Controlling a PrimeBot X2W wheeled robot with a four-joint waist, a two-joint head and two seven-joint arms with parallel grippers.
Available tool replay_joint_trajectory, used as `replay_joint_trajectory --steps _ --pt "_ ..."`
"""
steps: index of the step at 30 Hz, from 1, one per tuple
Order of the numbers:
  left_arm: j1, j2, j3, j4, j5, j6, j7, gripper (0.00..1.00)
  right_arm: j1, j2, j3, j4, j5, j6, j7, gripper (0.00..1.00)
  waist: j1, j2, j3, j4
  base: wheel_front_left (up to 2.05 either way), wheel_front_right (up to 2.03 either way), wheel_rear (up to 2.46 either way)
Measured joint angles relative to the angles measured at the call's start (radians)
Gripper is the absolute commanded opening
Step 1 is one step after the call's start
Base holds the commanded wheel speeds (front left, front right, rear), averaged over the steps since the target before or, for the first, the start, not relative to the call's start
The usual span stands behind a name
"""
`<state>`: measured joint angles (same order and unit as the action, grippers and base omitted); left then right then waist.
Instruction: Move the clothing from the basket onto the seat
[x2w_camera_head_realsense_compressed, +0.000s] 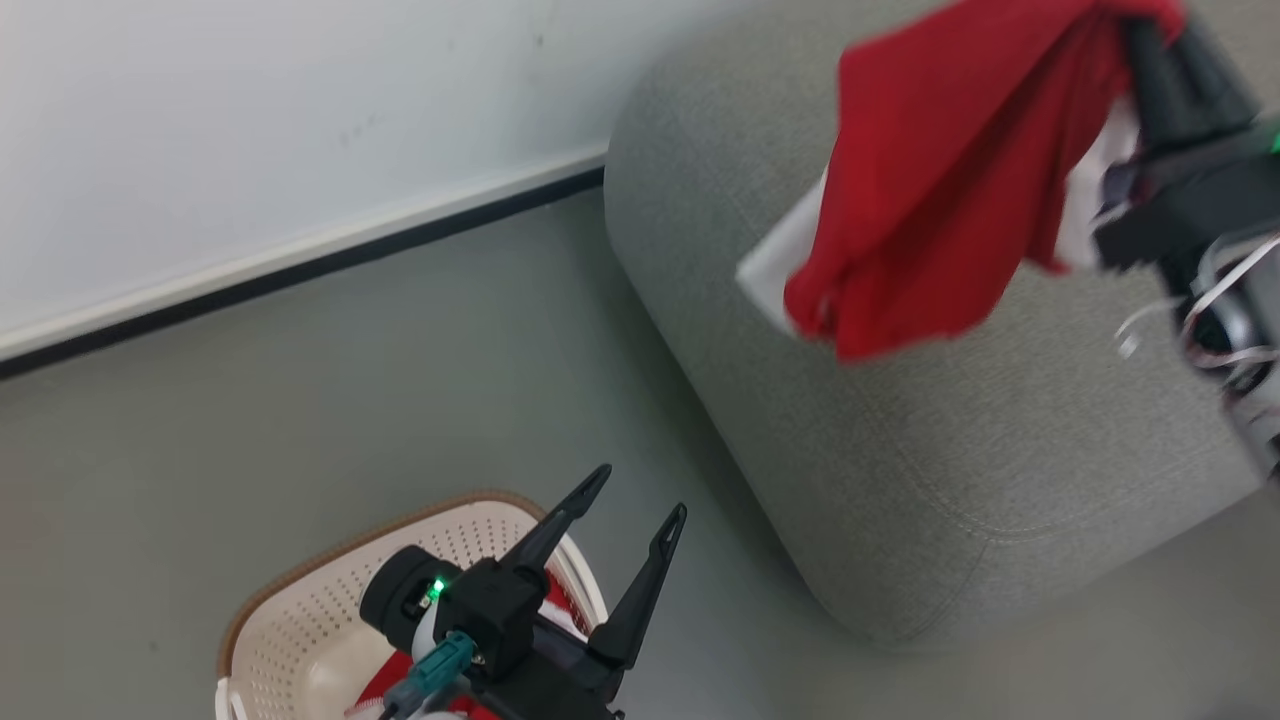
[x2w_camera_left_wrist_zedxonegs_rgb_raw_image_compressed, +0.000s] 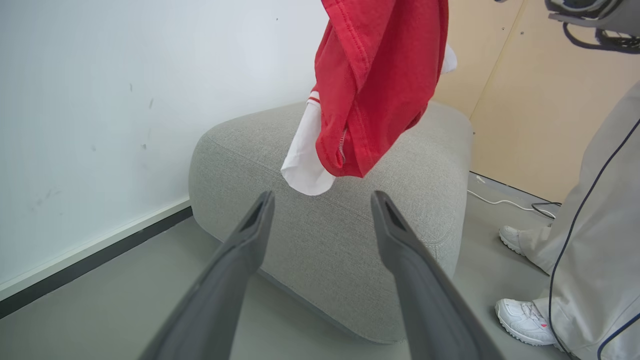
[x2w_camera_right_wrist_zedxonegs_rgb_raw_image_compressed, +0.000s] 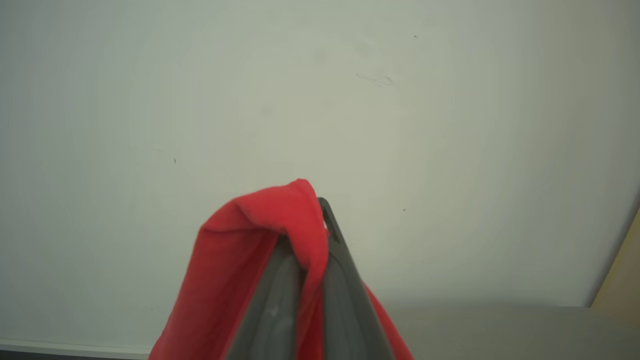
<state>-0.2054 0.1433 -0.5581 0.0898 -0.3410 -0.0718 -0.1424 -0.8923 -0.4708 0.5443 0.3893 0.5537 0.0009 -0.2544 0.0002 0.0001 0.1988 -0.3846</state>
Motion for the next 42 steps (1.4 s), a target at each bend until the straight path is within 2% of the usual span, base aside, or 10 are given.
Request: replay_joint_trajectory --steps 5,12,20,24,30,38,42 --pt "-0.033 0.011 0.001 -0.034 0.022 0.0 0.015 1.0 -0.155 -0.037 -0.062 0.091 0.001 0.018 -0.002 0.0 0.0 0.0 0.064 0.031 0.0 0.0 0.0" --pt "-0.082 0.016 0.005 -0.088 0.037 0.0 0.036 1.0 -0.303 -0.097 -0.136 0.228 0.009 0.021 -0.002 0.0 -0.0001 0.0 0.16 0.081 0.0 0.0 0.0" --pt "-0.15 0.022 -0.002 -0.141 0.062 0.0 0.076 1.0 -0.371 -0.176 -0.173 0.299 0.005 0.014 -0.002 0.0 0.0001 0.0001 0.278 0.131 0.0 0.0 0.0" --pt "-0.198 0.024 -0.007 -0.164 0.08 -0.008 0.097 1.0 -0.379 -0.188 -0.181 0.324 -0.004 -0.009 -0.002 0.0 0.0 0.0 0.34 0.147 0.0 0.0 0.0" --pt "-0.254 0.022 -0.013 -0.192 0.097 -0.009 0.125 1.0 -0.38 -0.152 -0.16 0.367 -0.037 -0.044 -0.002 0.0 0.0 0.0001 0.433 0.159 0.0 0.0 0.0" --pt "-0.306 0.019 -0.031 -0.174 0.106 -0.023 0.133 1.0 -0.364 -0.055 -0.121 0.464 -0.058 -0.055 -0.002 0.0 0.0001 0.0001 0.539 0.169 0.0 0.0 0.0" --pt "-0.312 0.019 -0.04 -0.159 0.112 -0.026 0.133 1.0 -0.355 -0.033 -0.118 0.505 -0.058 -0.055 -0.002 0.0 -0.0001 0.0 0.567 0.176 0.0 0.0 0.0"
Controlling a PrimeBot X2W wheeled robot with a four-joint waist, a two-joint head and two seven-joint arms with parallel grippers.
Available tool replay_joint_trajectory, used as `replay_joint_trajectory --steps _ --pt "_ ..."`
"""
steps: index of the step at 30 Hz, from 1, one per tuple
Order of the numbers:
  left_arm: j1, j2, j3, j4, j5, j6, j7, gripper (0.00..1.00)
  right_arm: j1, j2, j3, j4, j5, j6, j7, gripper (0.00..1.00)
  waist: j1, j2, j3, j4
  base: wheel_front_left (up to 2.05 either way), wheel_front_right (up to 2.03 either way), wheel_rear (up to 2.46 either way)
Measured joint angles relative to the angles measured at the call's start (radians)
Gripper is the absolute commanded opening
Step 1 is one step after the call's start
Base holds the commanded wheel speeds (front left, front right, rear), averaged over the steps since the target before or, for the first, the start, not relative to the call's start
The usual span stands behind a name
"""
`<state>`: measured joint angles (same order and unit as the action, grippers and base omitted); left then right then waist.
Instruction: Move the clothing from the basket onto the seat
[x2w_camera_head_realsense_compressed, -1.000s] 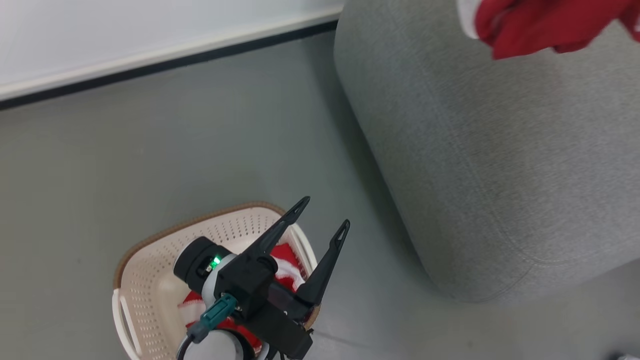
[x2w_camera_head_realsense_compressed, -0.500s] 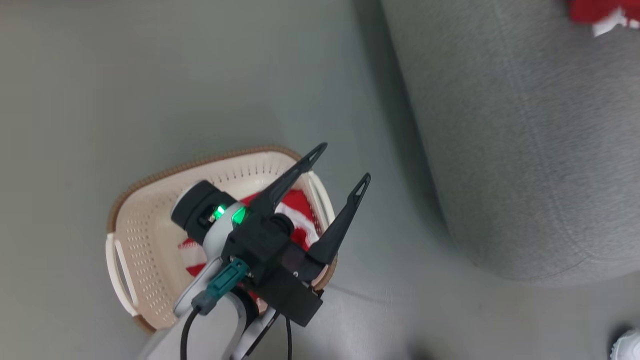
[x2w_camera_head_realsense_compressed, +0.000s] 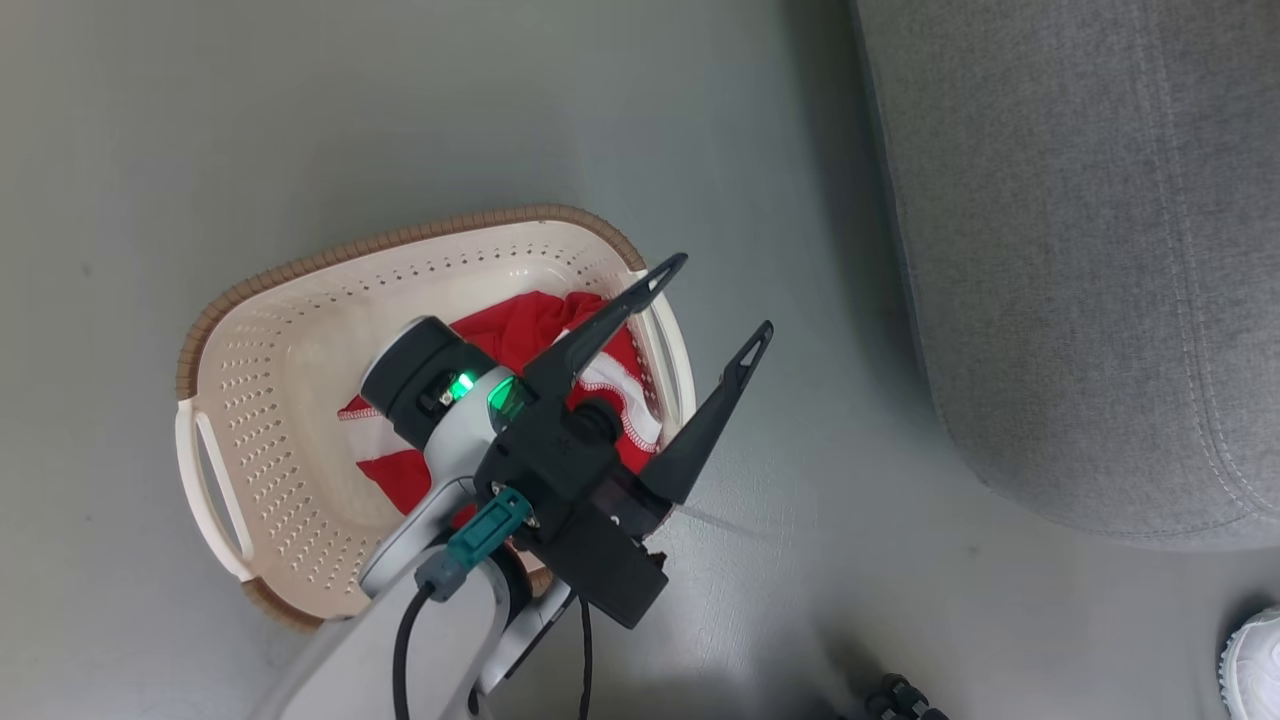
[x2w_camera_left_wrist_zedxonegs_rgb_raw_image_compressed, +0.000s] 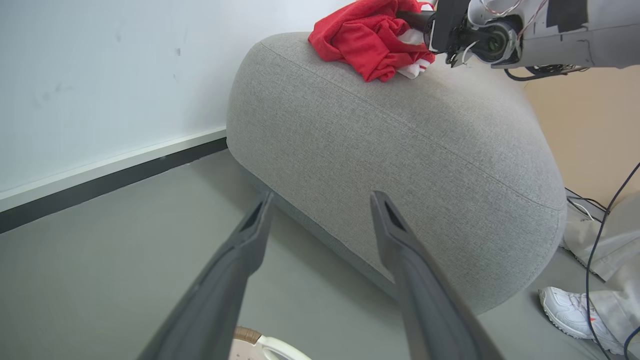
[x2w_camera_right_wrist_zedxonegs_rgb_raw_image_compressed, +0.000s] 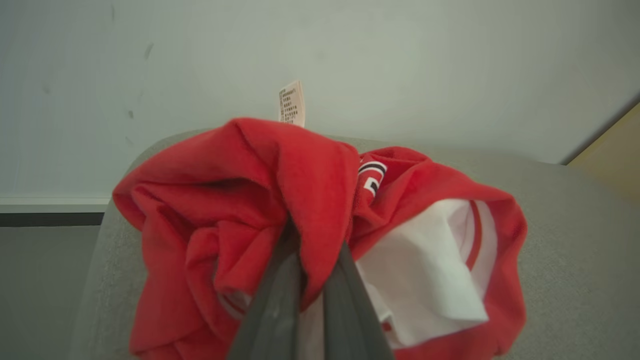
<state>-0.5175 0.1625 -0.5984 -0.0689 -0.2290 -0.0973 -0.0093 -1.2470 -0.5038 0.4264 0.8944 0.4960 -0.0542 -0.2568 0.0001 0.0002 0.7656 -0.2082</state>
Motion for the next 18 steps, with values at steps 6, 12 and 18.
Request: replay_joint_trajectory --steps 6,12,18 --pt "-0.011 0.002 0.001 0.026 0.0 -0.001 -0.011 1.0 0.011 0.029 0.005 0.04 -0.004 0.001 0.0 0.11 0.0 0.0 -0.001 0.0 0.0 0.0 0.0" --pt "-0.011 0.002 0.001 0.057 -0.002 -0.008 -0.03 1.0 0.02 0.052 0.026 0.053 -0.02 0.034 0.0 1.0 -0.0002 -0.0001 -0.027 -0.012 0.0 0.0 0.0" --pt "-0.01 0.001 0.007 0.11 -0.019 -0.008 -0.065 1.0 0.065 0.092 0.049 0.053 -0.042 0.074 0.0 1.0 -0.0002 -0.0002 -0.081 -0.033 0.0 0.0 0.0"
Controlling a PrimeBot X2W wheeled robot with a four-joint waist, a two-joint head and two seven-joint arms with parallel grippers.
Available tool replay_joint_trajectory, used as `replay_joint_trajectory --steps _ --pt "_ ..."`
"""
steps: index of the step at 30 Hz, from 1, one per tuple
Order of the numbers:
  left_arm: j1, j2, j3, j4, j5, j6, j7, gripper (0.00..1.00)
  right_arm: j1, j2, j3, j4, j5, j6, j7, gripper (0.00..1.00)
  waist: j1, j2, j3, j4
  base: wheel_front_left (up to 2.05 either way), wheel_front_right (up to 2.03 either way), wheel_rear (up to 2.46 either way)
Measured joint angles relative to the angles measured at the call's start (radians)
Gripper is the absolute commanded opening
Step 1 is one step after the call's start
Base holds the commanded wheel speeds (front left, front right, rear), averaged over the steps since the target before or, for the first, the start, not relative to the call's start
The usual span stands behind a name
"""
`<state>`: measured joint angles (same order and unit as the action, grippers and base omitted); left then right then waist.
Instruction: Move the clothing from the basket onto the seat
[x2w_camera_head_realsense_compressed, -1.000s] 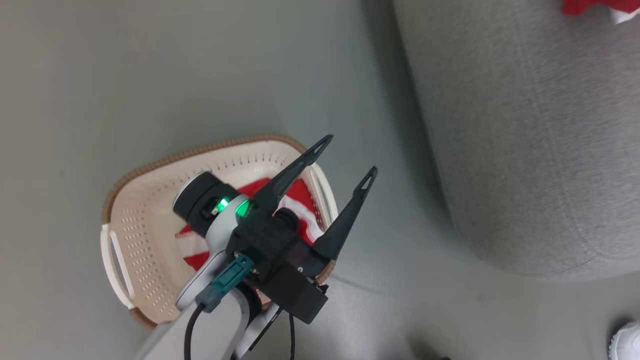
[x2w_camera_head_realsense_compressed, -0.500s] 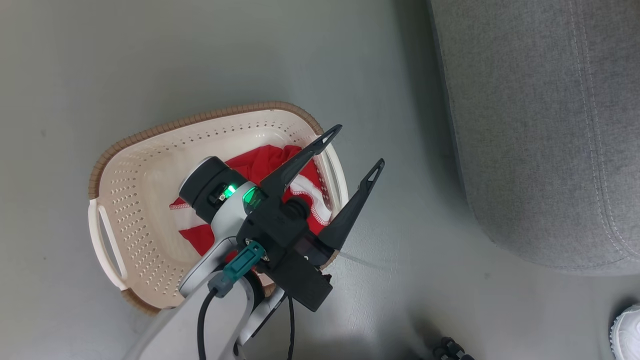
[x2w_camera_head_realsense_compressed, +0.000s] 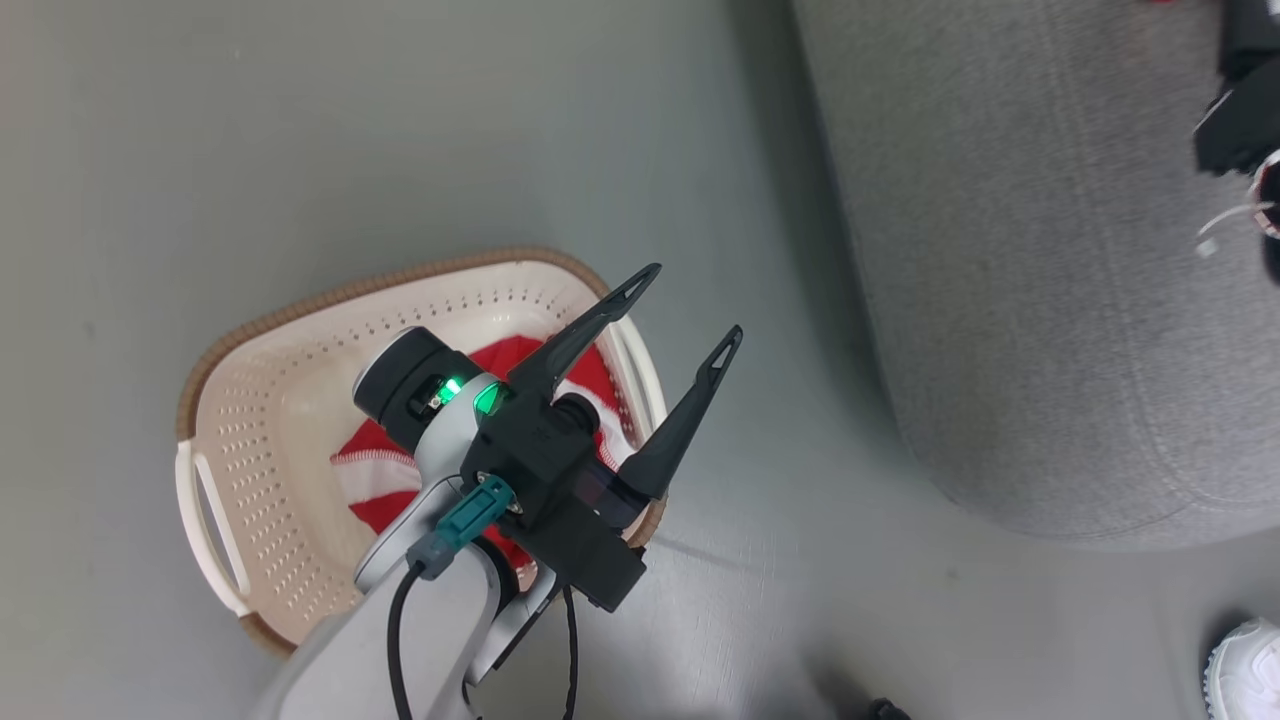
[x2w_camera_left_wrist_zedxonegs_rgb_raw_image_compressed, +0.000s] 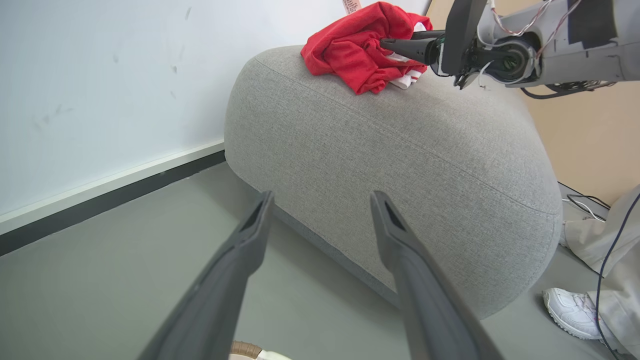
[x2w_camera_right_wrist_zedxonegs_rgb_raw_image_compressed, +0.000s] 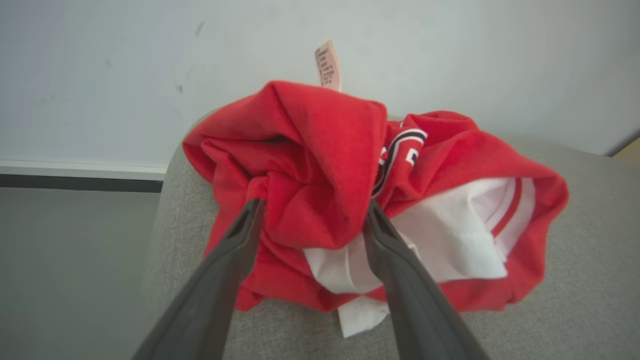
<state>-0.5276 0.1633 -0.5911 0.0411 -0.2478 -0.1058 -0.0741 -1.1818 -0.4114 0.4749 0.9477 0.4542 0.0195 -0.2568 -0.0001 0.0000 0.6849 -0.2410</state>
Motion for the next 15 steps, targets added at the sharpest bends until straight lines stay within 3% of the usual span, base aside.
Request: replay_joint_trajectory --steps 15 --pt "0.015 -0.015 0.044 0.111 -0.06 0.0 -0.079 1.0 0.081 0.045 0.027 -0.052 -0.024 0.055 0.0 1.0 -0.0001 -0.0001 -0.178 -0.028 0.0 0.0 0.0"
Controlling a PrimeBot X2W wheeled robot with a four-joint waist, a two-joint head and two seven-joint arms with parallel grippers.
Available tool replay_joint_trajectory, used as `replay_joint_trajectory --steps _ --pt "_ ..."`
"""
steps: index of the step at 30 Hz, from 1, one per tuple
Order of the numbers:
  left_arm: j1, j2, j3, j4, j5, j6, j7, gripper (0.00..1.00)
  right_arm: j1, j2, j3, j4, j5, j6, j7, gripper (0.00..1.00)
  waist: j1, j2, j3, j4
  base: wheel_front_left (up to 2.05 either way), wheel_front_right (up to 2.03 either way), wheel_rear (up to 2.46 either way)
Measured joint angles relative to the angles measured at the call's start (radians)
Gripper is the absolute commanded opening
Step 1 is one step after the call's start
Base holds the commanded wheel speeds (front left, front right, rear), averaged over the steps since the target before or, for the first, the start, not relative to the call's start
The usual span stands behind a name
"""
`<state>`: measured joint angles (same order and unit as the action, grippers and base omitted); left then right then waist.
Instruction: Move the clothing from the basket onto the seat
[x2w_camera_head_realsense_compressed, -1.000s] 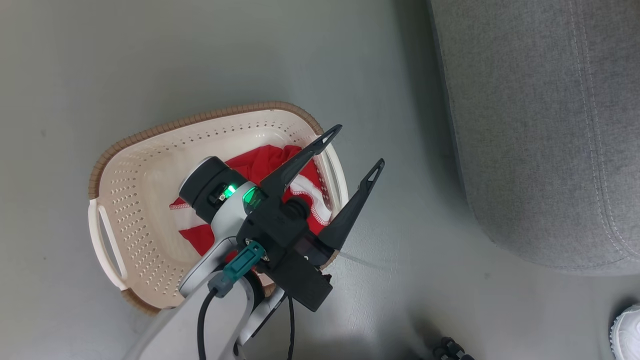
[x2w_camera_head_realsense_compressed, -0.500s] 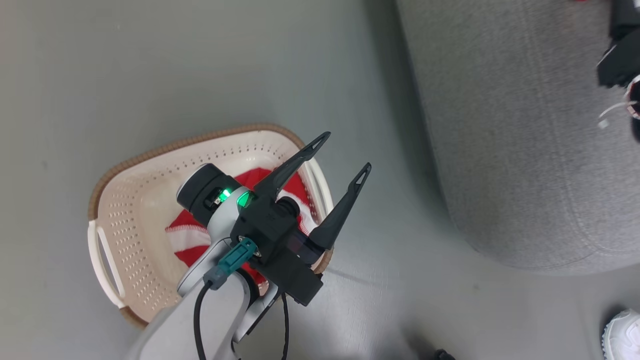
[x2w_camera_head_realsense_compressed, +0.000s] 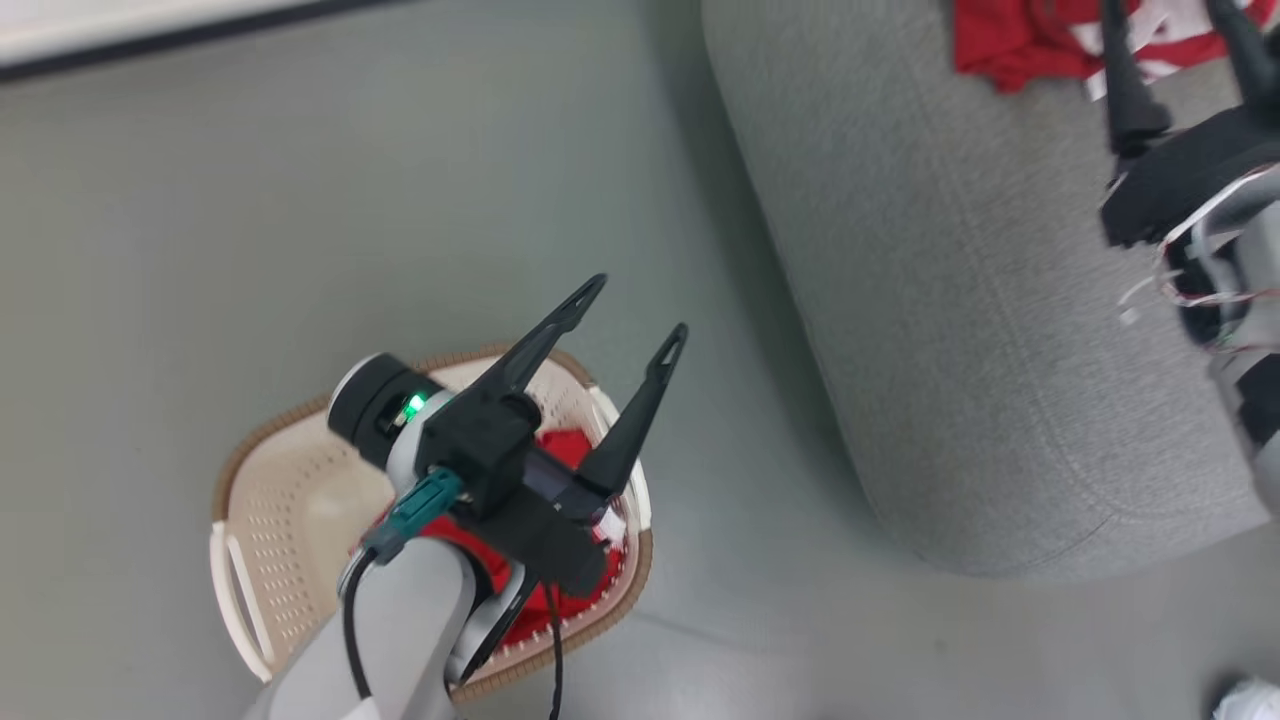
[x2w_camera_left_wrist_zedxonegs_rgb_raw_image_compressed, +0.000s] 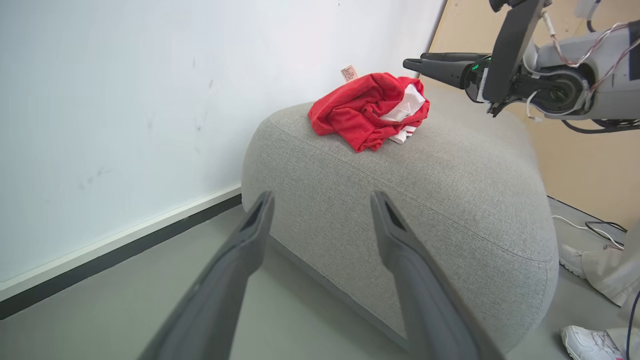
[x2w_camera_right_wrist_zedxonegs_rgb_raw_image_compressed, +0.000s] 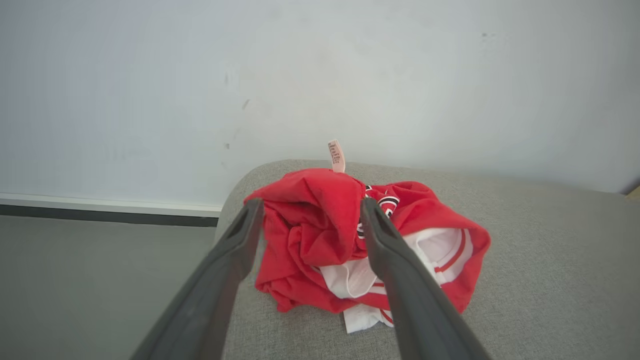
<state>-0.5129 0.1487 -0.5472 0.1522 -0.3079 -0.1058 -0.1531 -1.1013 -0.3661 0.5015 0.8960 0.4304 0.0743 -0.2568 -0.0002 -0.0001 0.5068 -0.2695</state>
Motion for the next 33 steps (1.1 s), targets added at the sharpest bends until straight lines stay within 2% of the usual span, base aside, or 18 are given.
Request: replay_joint_trajectory --steps 8,21,26,33 --pt "0.066 0.005 0.065 0.063 -0.024 0.029 -0.05 1.0 0.092 0.064 0.006 -0.053 0.002 0.015 0.0 1.0 -0.0001 0.0 -0.116 0.015 0.0 0.0 0.0" --pt "0.292 0.058 0.229 0.119 -0.115 0.127 -0.087 1.0 0.312 0.158 0.018 -0.139 0.004 0.021 0.0 1.0 -0.0001 -0.0001 -0.305 0.075 0.0 0.0 0.0" --pt "0.398 0.077 0.28 0.116 -0.13 0.155 -0.091 1.0 0.427 0.16 0.011 -0.19 0.005 0.002 0.0 1.0 0.0 -0.0001 -0.379 0.092 0.0 0.0 0.0" --pt "0.532 0.087 0.328 0.046 -0.137 0.189 -0.096 1.0 0.594 0.154 0.004 -0.32 0.0 -0.042 0.0 1.0 0.0 0.0 -0.468 0.111 0.0 0.0 0.0"
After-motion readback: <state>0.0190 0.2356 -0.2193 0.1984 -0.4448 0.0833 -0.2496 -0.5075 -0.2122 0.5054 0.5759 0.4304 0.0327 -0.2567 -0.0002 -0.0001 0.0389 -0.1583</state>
